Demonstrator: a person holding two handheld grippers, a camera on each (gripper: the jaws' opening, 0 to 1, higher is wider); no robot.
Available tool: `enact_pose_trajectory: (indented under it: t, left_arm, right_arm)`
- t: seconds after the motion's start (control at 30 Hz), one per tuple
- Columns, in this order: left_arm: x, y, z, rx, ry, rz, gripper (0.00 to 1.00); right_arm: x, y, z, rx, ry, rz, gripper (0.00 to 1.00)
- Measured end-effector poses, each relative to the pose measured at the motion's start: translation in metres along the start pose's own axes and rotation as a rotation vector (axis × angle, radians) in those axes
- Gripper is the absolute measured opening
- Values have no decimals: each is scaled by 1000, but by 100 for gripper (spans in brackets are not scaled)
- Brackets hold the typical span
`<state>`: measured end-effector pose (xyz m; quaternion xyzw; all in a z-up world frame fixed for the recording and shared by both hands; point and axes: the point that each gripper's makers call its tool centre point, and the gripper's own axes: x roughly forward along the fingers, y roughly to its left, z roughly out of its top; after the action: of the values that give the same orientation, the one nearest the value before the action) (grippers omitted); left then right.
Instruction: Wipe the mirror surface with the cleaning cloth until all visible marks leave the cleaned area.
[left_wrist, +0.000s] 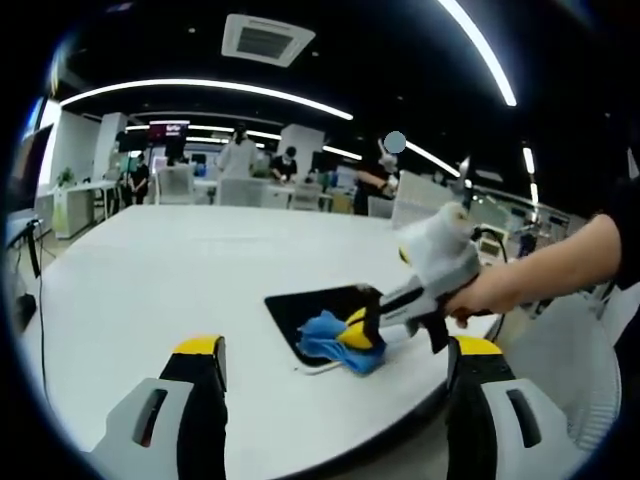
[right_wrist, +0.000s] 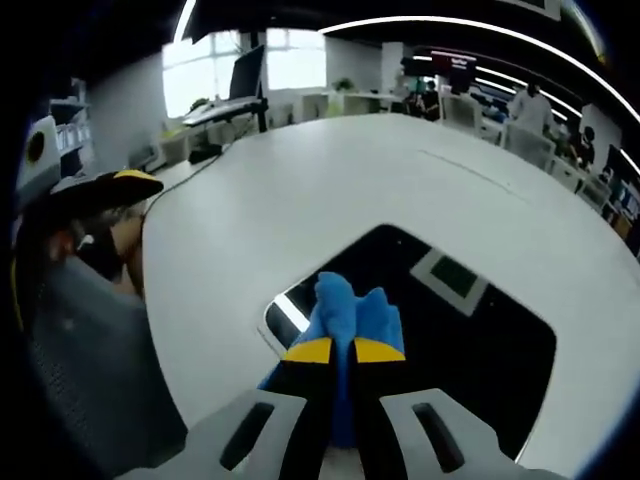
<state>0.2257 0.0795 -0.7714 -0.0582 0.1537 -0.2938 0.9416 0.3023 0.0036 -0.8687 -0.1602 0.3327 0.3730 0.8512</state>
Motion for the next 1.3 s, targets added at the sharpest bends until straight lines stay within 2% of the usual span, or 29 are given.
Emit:
enact_pose_trajectory:
  t: [0.5, 0.73, 0.93, 1.3]
  left_arm:
    - [0, -1, 0, 0, 2, -4, 91]
    - [0, -1, -1, 0, 6, -5, 91]
    - [0, -1, -1, -1, 9, -3, 90]
    - [0, -1, -1, -1, 11, -6, 90]
  right_arm:
    - [-4, 6, -3, -22, 3, 9, 0]
    - [-3, 6, -3, -59, 12, 28, 0]
    - [-5, 3, -5, -41, -5, 52, 0]
    - [-17, -9, -15, -40, -9, 49, 0]
